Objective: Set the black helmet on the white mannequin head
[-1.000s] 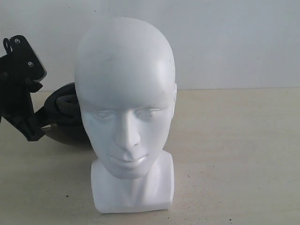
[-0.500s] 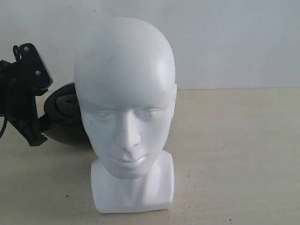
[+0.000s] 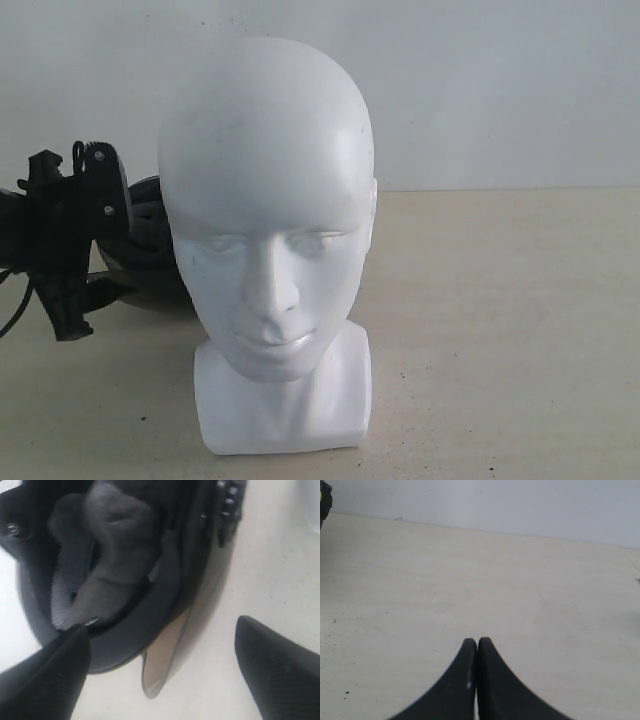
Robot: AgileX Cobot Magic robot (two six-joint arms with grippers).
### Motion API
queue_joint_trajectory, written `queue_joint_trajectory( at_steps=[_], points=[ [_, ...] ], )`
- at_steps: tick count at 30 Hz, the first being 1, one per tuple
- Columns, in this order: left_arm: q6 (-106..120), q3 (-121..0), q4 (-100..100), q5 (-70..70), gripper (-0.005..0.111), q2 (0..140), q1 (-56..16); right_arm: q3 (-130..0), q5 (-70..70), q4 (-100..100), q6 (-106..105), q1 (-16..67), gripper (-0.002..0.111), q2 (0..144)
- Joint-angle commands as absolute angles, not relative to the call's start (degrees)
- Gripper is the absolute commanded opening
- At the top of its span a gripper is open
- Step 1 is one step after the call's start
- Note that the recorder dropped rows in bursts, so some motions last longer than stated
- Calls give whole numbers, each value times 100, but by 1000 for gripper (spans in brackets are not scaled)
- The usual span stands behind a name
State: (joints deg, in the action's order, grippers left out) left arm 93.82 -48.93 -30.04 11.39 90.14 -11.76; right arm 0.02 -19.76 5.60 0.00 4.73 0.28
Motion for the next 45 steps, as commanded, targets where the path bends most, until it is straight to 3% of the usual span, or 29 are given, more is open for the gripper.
queue_joint_trajectory(
  at_steps=[1, 14, 21, 45],
  points=[
    [9797, -4940, -3105, 1183, 76, 9297, -1201, 0, -1990, 586, 0, 451, 0, 0],
    [10120, -4940, -3105, 659, 76, 9497, -1444, 0, -1990, 586, 0, 451, 0, 0],
    [10142, -4940, -2837, -491, 76, 9469, -1806, 0, -1981, 586, 0, 451, 0, 0],
    [10076, -4940, -2453, 46, 76, 9737, -1572, 0, -1981, 586, 0, 451, 0, 0]
  ],
)
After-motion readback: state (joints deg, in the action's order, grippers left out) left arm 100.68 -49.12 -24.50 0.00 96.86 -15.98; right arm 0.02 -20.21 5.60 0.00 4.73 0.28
